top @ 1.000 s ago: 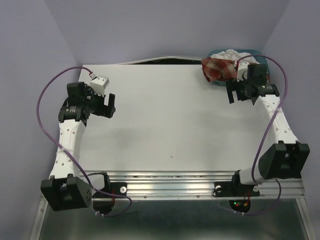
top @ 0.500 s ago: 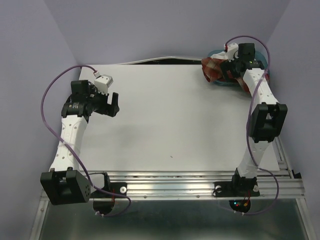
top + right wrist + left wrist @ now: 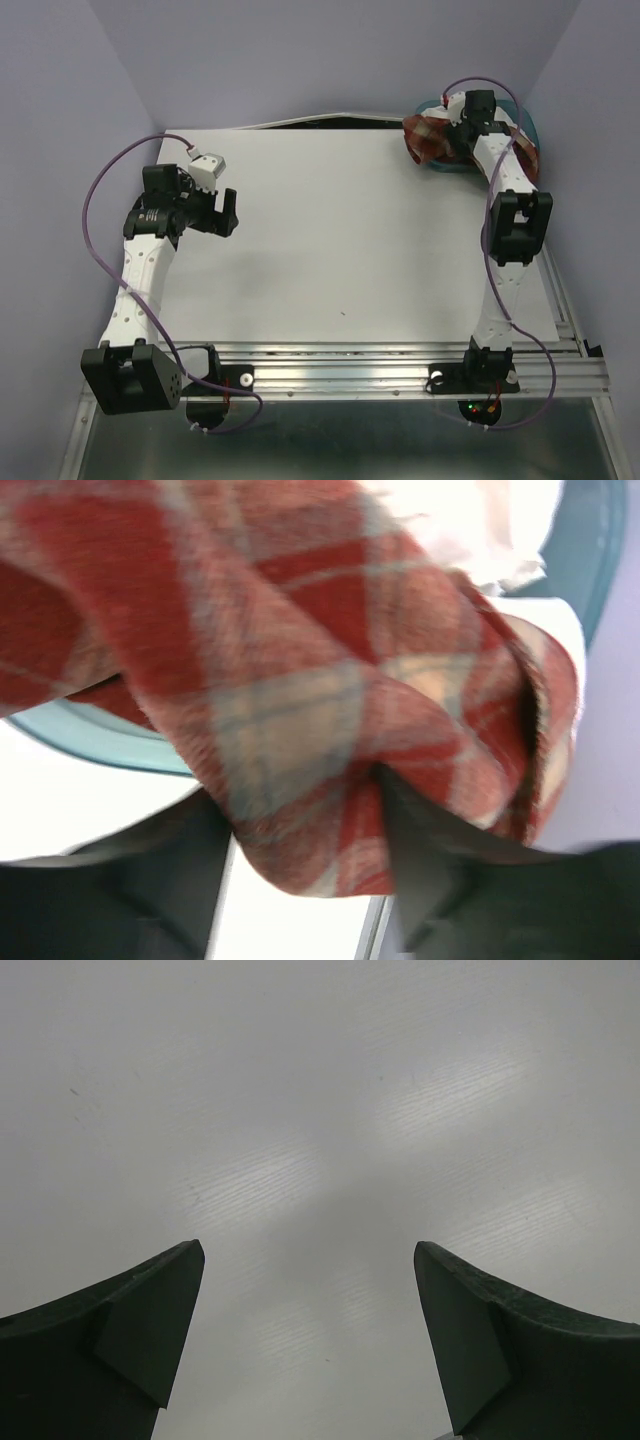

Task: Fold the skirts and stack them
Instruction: Grab the skirt from the pile

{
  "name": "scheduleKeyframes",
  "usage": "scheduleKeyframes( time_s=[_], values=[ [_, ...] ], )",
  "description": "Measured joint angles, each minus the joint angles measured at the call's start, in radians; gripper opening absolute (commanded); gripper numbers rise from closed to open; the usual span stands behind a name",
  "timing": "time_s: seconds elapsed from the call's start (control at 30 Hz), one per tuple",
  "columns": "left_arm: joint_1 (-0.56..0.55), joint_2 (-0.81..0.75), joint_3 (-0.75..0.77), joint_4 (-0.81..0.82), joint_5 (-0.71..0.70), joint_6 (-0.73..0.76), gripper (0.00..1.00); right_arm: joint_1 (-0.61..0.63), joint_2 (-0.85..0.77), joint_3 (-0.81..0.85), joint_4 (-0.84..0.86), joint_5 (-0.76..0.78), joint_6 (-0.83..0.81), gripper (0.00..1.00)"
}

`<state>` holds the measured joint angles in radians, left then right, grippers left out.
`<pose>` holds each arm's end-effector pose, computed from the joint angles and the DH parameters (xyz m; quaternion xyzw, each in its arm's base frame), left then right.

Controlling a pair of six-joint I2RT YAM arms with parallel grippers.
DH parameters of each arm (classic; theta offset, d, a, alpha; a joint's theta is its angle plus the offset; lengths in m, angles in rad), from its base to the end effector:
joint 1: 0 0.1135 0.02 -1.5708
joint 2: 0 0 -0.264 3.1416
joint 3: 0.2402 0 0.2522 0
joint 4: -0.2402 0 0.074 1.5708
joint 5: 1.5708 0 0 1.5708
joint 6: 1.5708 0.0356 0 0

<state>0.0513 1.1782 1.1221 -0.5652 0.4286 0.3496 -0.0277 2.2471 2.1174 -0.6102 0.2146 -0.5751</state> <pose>0.2539 -0.0018 0.3417 0.2253 0.8450 -0.0964 0.4754 0.5158 -0.0219 0.2739 -0.2043 0.8875 -0.2127 0.3541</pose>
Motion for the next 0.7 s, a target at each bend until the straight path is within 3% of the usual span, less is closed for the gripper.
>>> scheduleKeyframes(
  time_s=[0.03, 0.07, 0.17, 0.5, 0.7],
  values=[
    [0.000, 0.000, 0.000, 0.000, -0.001, -0.001, 0.99, -0.001, 0.000, 0.000, 0.002, 0.011, -0.005, 0.48],
    [0.000, 0.000, 0.000, 0.000, -0.002, -0.003, 0.99, -0.004, 0.000, 0.000, 0.010, 0.026, -0.005, 0.32],
    [0.000, -0.001, 0.000, 0.000, -0.003, -0.009, 0.99, -0.013, 0.000, 0.005, 0.045, 0.070, -0.014, 0.01],
    [0.000, -0.002, 0.000, 0.001, -0.002, -0.023, 0.99, -0.031, -0.077, 0.016, 0.090, 0.166, -0.014, 0.01],
    [0.000, -0.003, 0.000, 0.012, -0.002, -0.037, 0.99, -0.034, -0.171, 0.130, 0.211, 0.266, -0.008, 0.01]
  ],
)
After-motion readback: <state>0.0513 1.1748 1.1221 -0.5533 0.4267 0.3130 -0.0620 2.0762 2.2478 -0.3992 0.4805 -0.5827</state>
